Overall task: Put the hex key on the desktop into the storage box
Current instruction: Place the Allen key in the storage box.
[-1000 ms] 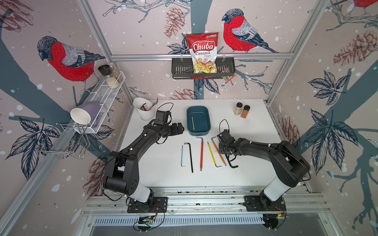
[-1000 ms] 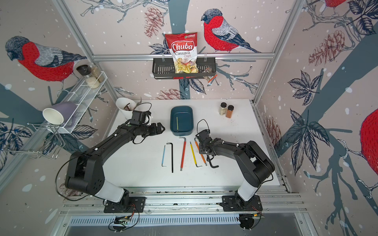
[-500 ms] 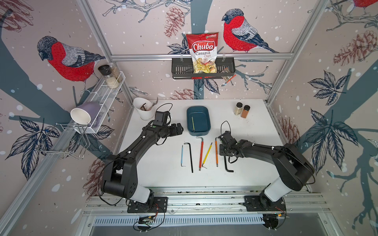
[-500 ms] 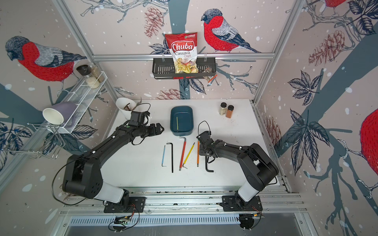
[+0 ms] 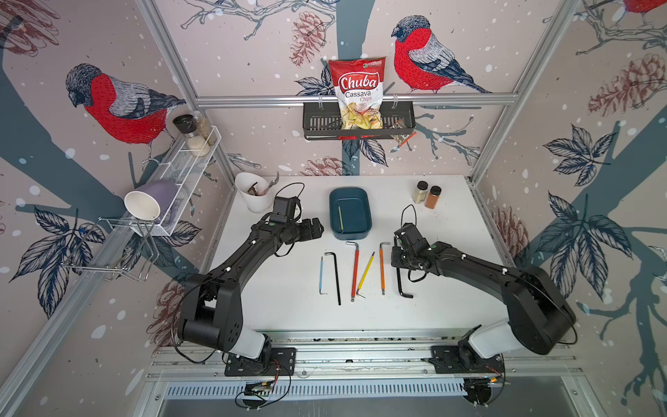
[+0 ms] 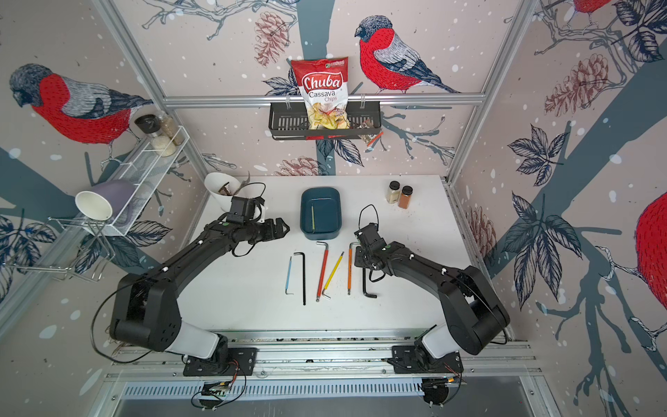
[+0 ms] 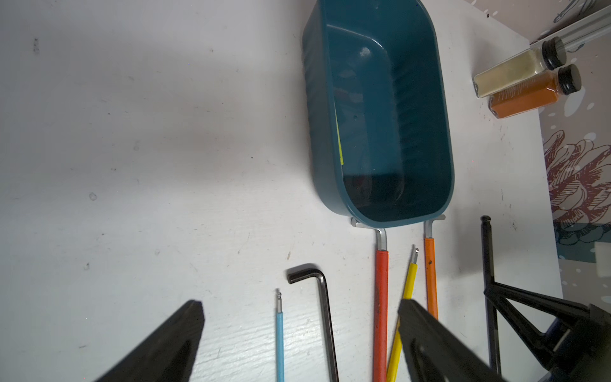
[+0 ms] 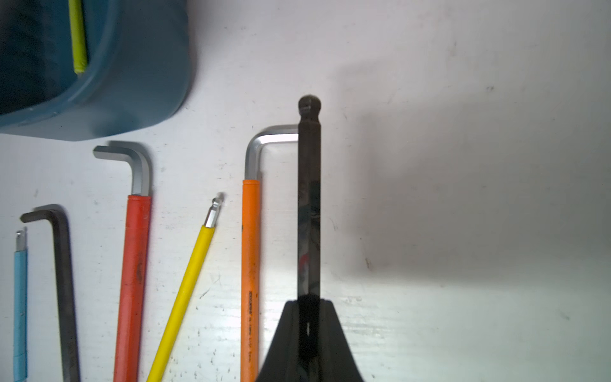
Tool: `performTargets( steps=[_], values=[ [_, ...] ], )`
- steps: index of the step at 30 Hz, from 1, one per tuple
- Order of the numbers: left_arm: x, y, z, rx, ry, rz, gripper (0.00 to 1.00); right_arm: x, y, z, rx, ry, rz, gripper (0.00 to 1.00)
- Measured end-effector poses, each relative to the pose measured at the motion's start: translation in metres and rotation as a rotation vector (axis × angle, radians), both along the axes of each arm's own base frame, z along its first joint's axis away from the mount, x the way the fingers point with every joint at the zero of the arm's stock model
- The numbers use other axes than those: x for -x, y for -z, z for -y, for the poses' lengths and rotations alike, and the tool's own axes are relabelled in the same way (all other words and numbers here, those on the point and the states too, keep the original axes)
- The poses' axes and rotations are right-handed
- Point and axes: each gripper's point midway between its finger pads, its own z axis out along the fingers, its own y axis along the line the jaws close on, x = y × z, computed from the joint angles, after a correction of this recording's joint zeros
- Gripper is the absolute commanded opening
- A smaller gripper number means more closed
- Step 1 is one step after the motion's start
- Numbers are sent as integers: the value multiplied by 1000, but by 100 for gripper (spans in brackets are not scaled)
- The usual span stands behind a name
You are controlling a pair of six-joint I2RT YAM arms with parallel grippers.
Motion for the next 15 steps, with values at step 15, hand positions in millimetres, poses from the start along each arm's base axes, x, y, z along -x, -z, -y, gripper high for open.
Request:
performTargets(
  steps=[15],
  values=[
    [-14, -17, 6, 23, 8, 33, 96, -17, -43, -1, -200, 11, 65, 0]
  ],
)
